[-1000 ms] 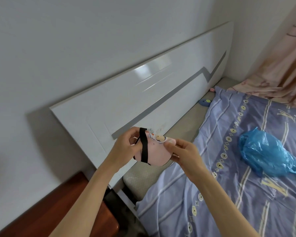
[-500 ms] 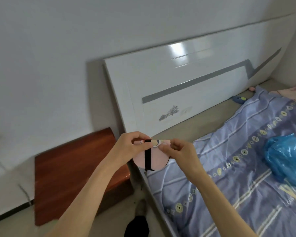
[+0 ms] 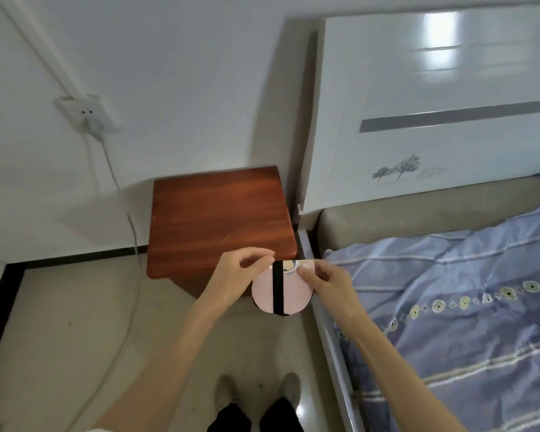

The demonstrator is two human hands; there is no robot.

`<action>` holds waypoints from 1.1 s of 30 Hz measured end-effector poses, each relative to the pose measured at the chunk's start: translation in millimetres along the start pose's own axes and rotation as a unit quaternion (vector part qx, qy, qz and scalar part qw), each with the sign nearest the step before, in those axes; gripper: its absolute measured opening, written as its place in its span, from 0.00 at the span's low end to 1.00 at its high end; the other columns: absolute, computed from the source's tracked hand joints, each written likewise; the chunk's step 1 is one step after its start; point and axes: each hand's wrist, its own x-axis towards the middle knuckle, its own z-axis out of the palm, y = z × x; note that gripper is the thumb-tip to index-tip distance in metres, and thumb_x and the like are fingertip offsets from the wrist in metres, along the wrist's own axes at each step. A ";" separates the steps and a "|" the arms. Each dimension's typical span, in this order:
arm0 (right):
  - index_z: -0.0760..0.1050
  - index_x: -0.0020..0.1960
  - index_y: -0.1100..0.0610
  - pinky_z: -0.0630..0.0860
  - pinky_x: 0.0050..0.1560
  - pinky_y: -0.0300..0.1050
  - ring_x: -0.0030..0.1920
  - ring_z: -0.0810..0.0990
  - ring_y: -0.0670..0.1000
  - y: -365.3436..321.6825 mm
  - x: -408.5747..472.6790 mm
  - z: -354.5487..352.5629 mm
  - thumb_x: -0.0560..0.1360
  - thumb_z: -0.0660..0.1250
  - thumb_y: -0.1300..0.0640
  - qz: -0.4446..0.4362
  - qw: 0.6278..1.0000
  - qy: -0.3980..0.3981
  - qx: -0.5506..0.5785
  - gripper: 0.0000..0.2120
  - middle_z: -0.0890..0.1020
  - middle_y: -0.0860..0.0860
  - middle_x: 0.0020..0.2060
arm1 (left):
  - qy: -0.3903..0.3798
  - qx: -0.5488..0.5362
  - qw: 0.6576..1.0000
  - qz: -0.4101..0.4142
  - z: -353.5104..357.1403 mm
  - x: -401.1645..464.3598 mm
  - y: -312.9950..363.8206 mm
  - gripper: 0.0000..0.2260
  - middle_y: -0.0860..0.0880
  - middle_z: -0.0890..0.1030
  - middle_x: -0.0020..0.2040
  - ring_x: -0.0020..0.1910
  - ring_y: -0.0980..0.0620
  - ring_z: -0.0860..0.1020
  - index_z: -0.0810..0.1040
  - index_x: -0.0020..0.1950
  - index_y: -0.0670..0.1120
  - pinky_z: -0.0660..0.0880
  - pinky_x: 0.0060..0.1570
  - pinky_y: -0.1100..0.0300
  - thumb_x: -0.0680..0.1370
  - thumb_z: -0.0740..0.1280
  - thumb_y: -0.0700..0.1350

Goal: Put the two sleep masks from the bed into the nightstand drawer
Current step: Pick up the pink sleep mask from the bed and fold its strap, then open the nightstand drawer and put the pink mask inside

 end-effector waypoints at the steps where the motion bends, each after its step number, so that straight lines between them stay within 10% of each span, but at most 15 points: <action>1: 0.79 0.43 0.55 0.71 0.33 0.28 0.35 0.76 0.38 12.3 6.0 10.0 0.75 0.64 0.59 0.016 1.000 -0.005 -0.014 0.06 0.80 0.46 0.35 | 0.017 -0.008 0.999 -0.027 -4.8 -0.7 -23.6 0.06 0.57 0.83 0.48 0.48 0.61 0.79 0.81 0.49 0.55 0.73 0.53 0.68 0.74 0.67 0.47; 9: 0.75 0.57 0.60 0.75 0.53 0.50 0.52 0.78 0.57 142.6 84.5 64.2 0.74 0.65 0.59 0.144 0.984 0.020 -0.101 0.12 0.81 0.59 0.53 | 0.126 0.016 0.969 -0.212 -55.4 5.2 -234.9 0.26 0.44 0.64 0.73 0.71 0.48 0.64 0.58 0.73 0.44 0.59 0.70 0.56 0.78 0.61 0.48; 15: 0.46 0.75 0.56 0.70 0.58 0.51 0.59 0.76 0.58 209.1 155.1 78.7 0.74 0.66 0.57 0.163 0.970 0.001 -0.180 0.38 0.79 0.61 0.57 | 0.171 0.070 0.963 -0.196 -62.0 56.4 -326.6 0.37 0.44 0.48 0.77 0.75 0.49 0.49 0.42 0.74 0.43 0.46 0.73 0.58 0.76 0.65 0.45; 27: 0.59 0.67 0.46 0.74 0.58 0.58 0.60 0.75 0.56 249.2 230.7 89.6 0.70 0.70 0.62 0.104 0.991 -0.018 -0.083 0.32 0.74 0.50 0.62 | 0.268 0.044 0.959 -0.081 -73.9 109.8 -378.5 0.44 0.44 0.60 0.72 0.70 0.53 0.60 0.51 0.73 0.43 0.53 0.65 0.71 0.66 0.76 0.44; 33: 0.58 0.69 0.45 0.73 0.60 0.63 0.59 0.76 0.58 258.7 232.6 90.0 0.70 0.70 0.62 0.100 0.994 0.001 -0.052 0.34 0.75 0.52 0.61 | 0.272 0.028 0.959 -0.073 -69.9 109.7 -380.8 0.47 0.45 0.58 0.74 0.72 0.50 0.59 0.49 0.73 0.46 0.56 0.73 0.50 0.64 0.77 0.46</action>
